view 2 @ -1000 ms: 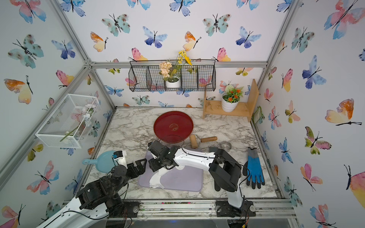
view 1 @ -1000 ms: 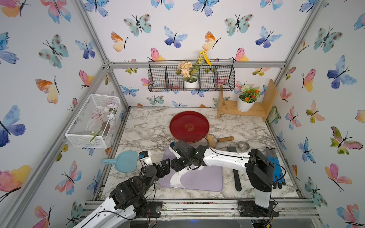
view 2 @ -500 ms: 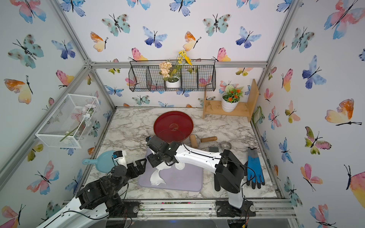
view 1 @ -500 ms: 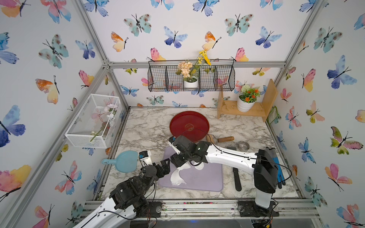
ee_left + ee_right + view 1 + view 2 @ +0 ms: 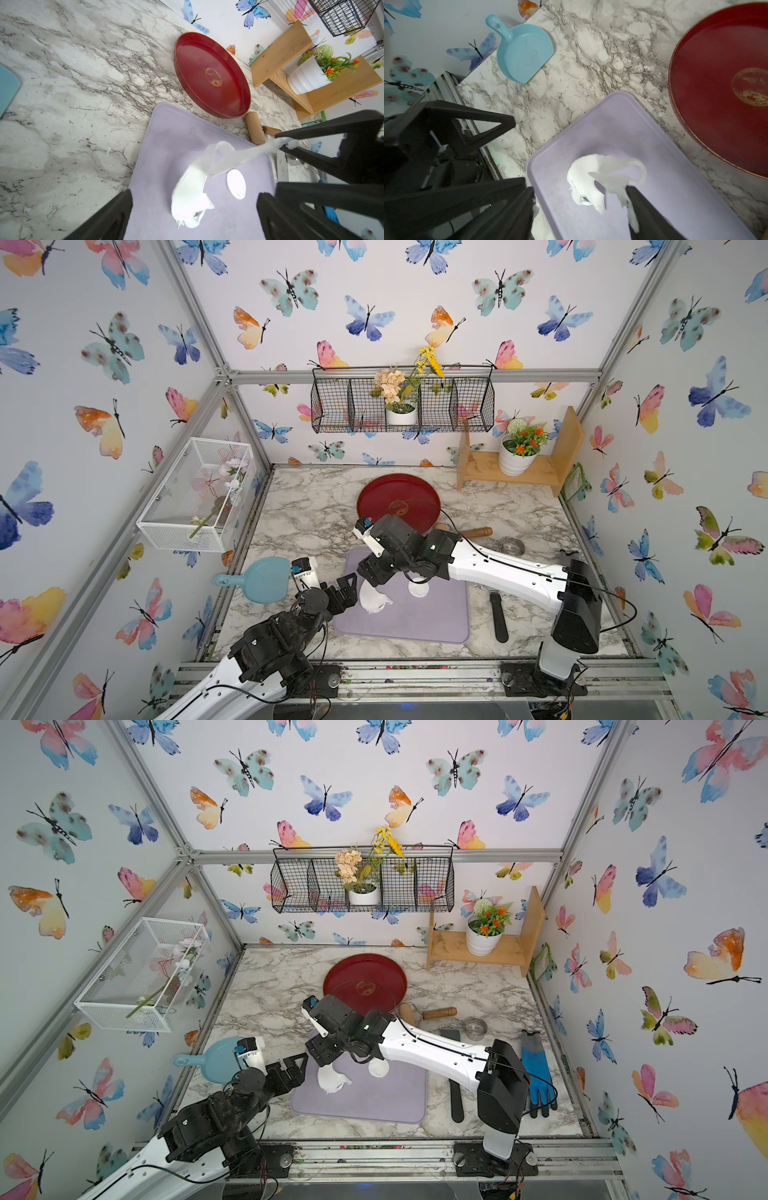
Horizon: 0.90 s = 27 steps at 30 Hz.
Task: Roll out the dumpling wrappers from the dough
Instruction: Remove the dumpling wrapper from the work surface.
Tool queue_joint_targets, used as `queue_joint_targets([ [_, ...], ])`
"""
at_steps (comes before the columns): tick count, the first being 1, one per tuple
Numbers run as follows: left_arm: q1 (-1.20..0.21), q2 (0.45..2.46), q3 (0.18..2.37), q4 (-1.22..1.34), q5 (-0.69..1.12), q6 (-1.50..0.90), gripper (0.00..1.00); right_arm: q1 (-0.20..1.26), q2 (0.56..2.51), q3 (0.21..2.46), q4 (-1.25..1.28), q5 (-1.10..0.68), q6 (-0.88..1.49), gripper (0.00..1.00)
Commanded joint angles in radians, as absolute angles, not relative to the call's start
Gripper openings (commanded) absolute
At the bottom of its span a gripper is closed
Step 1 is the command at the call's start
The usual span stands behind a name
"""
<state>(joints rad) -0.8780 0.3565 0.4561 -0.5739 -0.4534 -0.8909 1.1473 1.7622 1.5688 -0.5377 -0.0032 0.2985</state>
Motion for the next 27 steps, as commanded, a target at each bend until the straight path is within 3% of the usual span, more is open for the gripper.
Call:
queue_joint_targets([
  [1, -0.874, 0.338, 0.444, -0.578, -0.494, -0.893, 0.99, 1.155, 1.749, 1.579, -0.515, -0.038, 0.281, 0.71],
  [27, -0.873, 0.362, 0.301, -0.371, -0.379, -0.844, 0.93, 1.155, 1.707, 1.555, -0.391, -0.119, 0.426, 0.64],
])
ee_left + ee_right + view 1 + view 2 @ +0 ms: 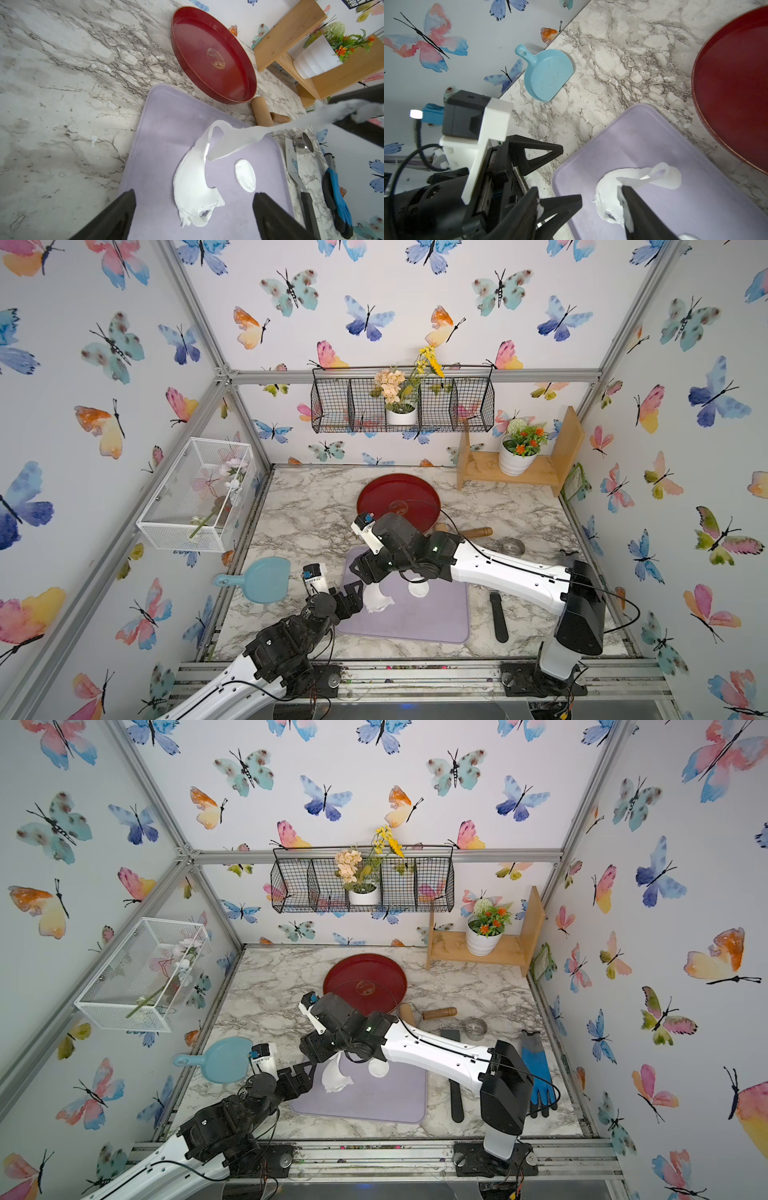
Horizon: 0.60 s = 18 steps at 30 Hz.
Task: Roll out the dumpling wrappers from the dough
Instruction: Remove the dumpling wrapper from the work surface.
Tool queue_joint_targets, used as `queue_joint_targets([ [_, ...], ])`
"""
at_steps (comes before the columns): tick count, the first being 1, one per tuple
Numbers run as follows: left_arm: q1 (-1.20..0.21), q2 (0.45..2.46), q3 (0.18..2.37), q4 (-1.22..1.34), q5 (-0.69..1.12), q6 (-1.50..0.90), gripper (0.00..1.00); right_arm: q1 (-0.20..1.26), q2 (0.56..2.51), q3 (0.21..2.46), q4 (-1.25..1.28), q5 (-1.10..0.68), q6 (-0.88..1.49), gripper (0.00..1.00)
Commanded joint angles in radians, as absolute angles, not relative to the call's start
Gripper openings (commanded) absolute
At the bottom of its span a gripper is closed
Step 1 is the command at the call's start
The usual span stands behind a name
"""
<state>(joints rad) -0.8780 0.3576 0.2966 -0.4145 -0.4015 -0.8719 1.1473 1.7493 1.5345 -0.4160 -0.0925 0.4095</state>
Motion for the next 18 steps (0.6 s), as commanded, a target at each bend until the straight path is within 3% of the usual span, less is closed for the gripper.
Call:
queue_joint_targets([
  [1, -0.873, 0.364, 0.302, -0.367, -0.375, -0.842, 0.93, 1.155, 1.703, 1.558, -0.391, -0.120, 0.428, 0.64],
  [15, -0.874, 0.336, 0.308, -0.392, -0.389, -0.842, 0.92, 1.155, 1.651, 1.476, -0.365, -0.099, 0.461, 0.64],
  [18, -0.874, 0.324, 0.293, -0.330, -0.339, -0.781, 0.88, 1.154, 1.632, 1.445, -0.329, -0.147, 0.484, 0.64],
])
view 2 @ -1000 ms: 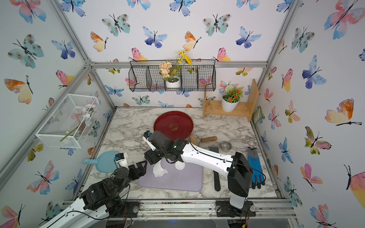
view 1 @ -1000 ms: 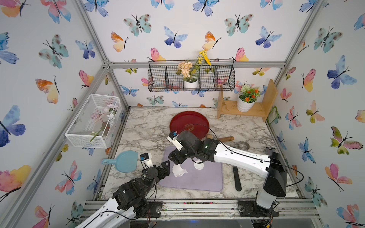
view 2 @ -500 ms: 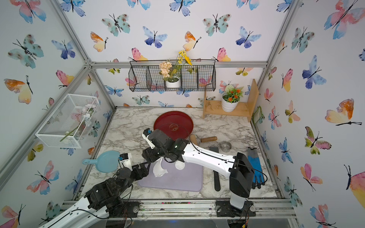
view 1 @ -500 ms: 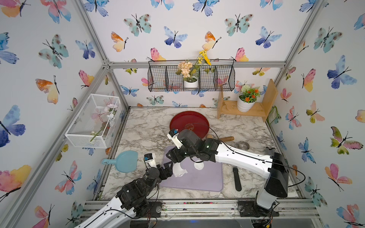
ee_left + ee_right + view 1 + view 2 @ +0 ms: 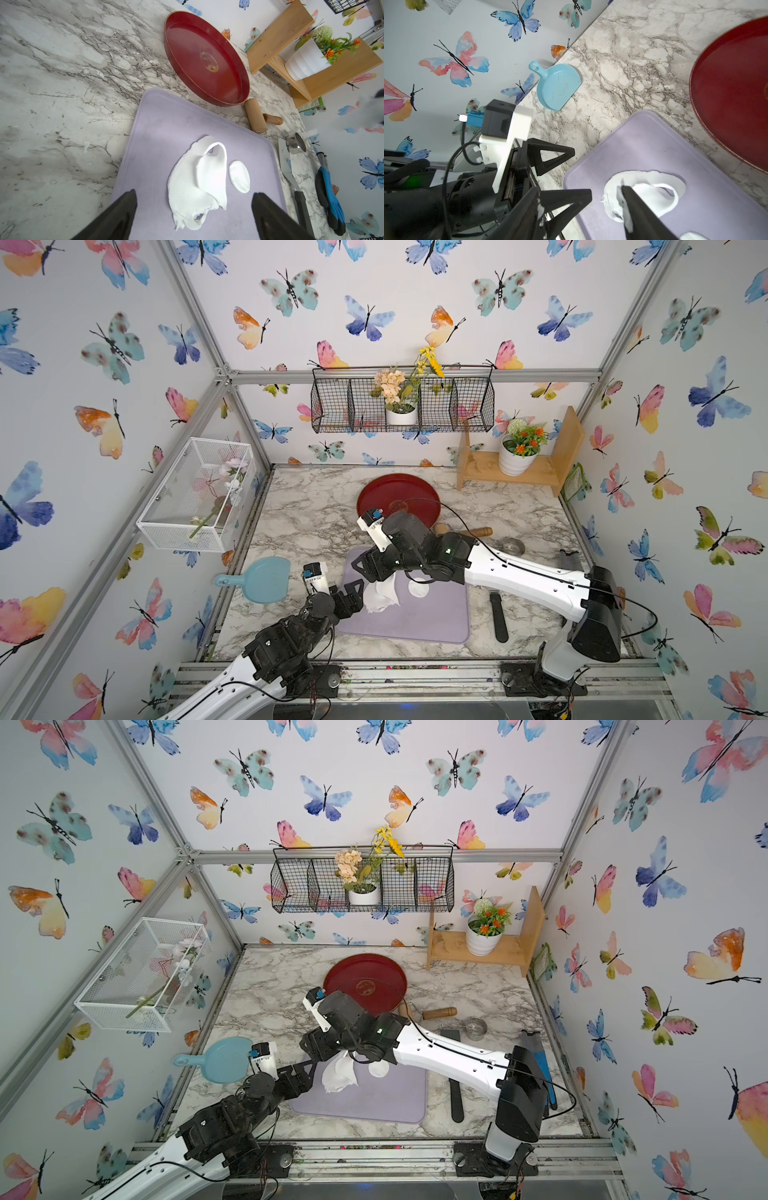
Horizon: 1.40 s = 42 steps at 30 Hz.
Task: Roll out the dumpling wrappers from the dough
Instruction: Remove the dumpling wrapper from the work surface.
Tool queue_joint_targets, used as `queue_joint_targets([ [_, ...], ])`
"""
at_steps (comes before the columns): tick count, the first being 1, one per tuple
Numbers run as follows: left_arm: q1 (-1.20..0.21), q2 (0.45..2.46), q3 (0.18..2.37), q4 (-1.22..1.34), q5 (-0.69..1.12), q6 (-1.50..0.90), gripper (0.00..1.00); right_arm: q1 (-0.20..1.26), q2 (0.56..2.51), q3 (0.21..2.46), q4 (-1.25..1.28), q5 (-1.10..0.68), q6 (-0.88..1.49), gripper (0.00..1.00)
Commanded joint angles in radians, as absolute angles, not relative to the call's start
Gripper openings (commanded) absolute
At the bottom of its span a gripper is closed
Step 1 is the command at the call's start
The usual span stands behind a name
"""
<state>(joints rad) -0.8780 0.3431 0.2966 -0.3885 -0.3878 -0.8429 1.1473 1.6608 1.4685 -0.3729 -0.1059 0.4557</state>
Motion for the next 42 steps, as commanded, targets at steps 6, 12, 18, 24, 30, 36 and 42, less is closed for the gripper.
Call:
queue_joint_targets([
  [6, -0.873, 0.253, 0.266, -0.173, -0.230, -0.629, 0.87, 1.104, 1.552, 1.355, -0.236, -0.290, 0.567, 0.67],
  [12, -0.873, 0.230, 0.289, -0.180, -0.236, -0.609, 0.88, 1.060, 1.466, 1.255, -0.209, -0.272, 0.604, 0.70],
  [18, -0.873, 0.259, 0.301, -0.182, -0.224, -0.618, 0.90, 1.035, 1.386, 1.164, -0.194, -0.262, 0.579, 0.71],
  [24, -0.873, 0.306, 0.317, -0.170, -0.235, -0.616, 0.90, 1.035, 1.348, 1.071, -0.095, -0.325, 0.578, 0.69],
  [30, -0.873, 0.314, 0.331, -0.189, -0.256, -0.634, 0.90, 1.035, 1.373, 0.997, -0.058, -0.294, 0.554, 0.67],
  [36, -0.873, 0.267, 0.356, -0.324, -0.402, -0.734, 0.91, 1.035, 1.452, 0.947, 0.040, -0.270, 0.546, 0.66],
  [42, -0.873, 0.209, 0.380, -0.403, -0.454, -0.763, 0.91, 1.037, 1.602, 0.992, 0.027, -0.245, 0.469, 0.66],
])
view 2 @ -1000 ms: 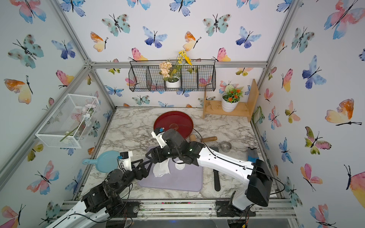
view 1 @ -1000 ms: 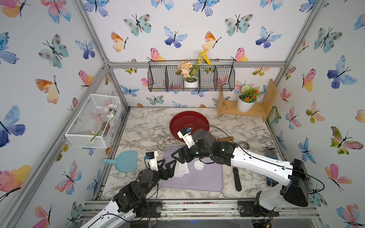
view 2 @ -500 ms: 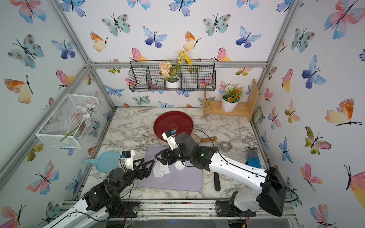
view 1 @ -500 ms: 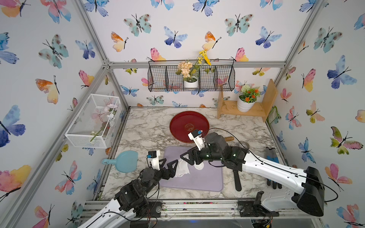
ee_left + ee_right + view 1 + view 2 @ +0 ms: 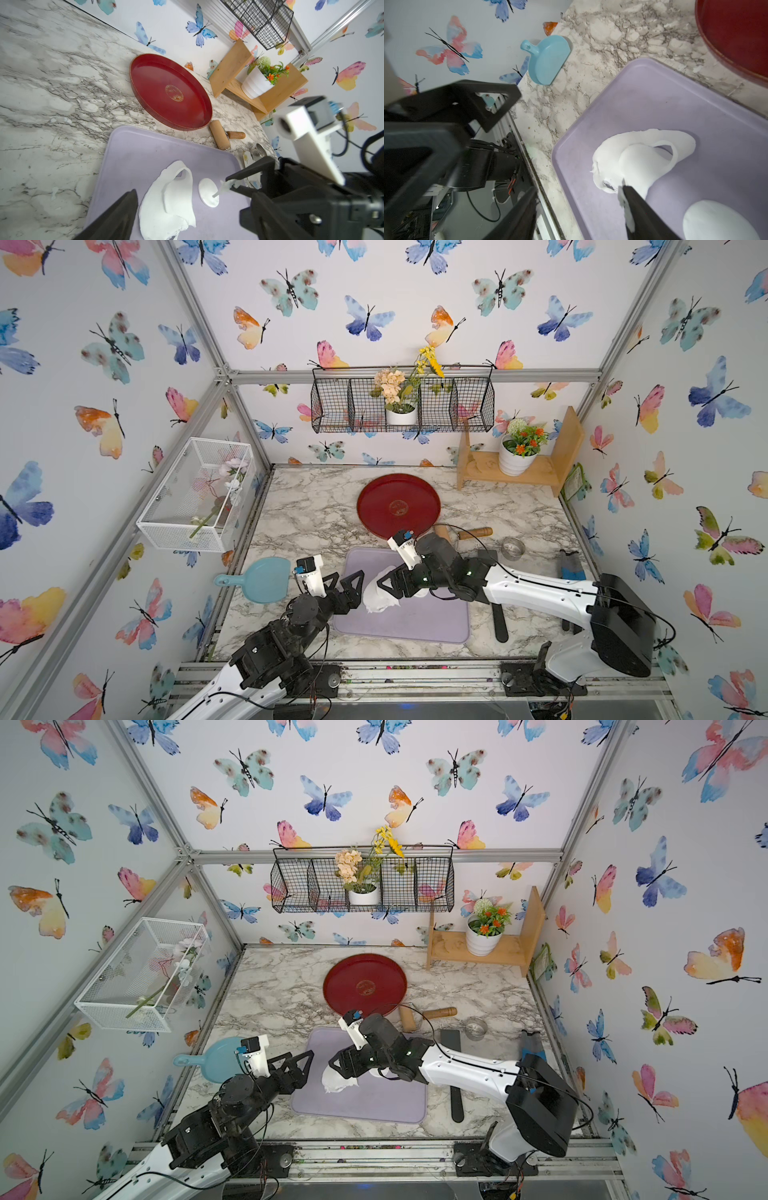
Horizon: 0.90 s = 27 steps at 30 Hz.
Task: Roll out the dumpling wrappers from the dough
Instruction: Remove the dumpling wrapper from the work surface.
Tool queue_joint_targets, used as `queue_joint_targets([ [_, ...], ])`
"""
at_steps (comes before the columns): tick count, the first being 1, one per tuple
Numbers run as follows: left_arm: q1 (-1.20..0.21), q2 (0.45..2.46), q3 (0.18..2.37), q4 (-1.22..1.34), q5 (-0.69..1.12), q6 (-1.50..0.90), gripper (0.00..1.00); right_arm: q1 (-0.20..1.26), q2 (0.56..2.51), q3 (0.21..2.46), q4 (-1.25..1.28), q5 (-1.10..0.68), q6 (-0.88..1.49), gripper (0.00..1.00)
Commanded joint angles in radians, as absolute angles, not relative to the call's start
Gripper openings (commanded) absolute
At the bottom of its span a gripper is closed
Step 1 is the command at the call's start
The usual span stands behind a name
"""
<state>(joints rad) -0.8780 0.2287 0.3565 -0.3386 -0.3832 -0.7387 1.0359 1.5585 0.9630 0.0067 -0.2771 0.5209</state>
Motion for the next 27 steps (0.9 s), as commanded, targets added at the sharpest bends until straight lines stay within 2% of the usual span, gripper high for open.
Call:
queue_joint_targets([
  [1, -0.873, 0.210, 0.382, -0.406, -0.453, -0.763, 0.91, 1.037, 1.623, 0.995, 0.032, -0.244, 0.460, 0.66],
  [13, -0.873, 0.218, 0.371, -0.412, -0.443, -0.769, 0.91, 1.046, 1.792, 0.981, 0.071, -0.240, 0.444, 0.66],
  [27, -0.874, 0.218, 0.362, -0.414, -0.441, -0.777, 0.91, 1.065, 1.903, 1.042, -0.061, -0.211, 0.465, 0.66],
])
